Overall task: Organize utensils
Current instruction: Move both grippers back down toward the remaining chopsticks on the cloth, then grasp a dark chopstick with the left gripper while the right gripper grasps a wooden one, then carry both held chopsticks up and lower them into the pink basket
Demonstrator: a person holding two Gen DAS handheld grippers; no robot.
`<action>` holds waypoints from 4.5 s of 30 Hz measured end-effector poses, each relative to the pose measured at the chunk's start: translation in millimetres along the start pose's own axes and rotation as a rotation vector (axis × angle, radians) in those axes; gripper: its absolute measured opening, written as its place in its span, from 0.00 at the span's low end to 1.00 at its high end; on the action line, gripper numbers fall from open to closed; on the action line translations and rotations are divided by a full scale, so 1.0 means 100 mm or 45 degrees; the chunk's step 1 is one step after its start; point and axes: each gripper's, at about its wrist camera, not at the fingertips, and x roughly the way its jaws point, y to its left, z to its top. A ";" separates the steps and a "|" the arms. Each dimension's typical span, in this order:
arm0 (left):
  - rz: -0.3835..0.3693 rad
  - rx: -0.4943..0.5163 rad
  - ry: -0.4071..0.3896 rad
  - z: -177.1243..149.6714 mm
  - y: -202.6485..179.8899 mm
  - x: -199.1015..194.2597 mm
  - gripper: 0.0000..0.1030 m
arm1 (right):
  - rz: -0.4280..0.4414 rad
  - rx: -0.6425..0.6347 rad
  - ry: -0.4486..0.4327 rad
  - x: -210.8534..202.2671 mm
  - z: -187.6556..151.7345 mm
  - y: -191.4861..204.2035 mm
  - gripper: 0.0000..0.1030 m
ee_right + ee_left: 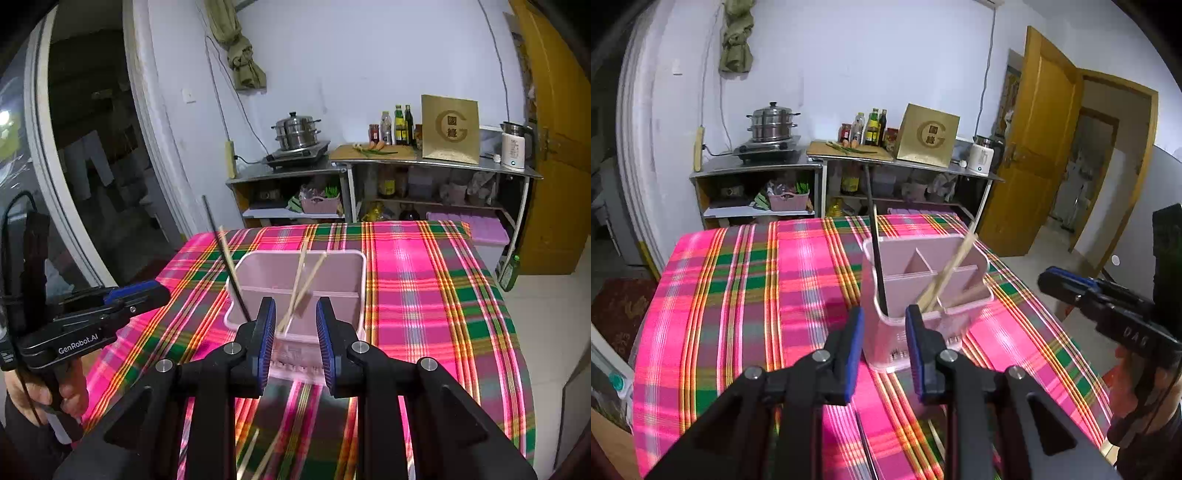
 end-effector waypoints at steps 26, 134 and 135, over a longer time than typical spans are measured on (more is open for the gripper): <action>0.011 -0.046 0.013 -1.41 -0.25 -0.58 0.24 | -0.019 0.085 0.060 -0.81 -1.51 0.00 0.23; -0.021 0.019 0.014 -0.56 -0.15 -0.53 0.05 | 0.053 0.018 0.062 -0.41 -0.63 0.29 0.05; -0.022 0.022 0.011 -0.55 -0.16 -0.53 0.05 | 0.052 0.018 0.058 -0.43 -0.62 0.28 0.05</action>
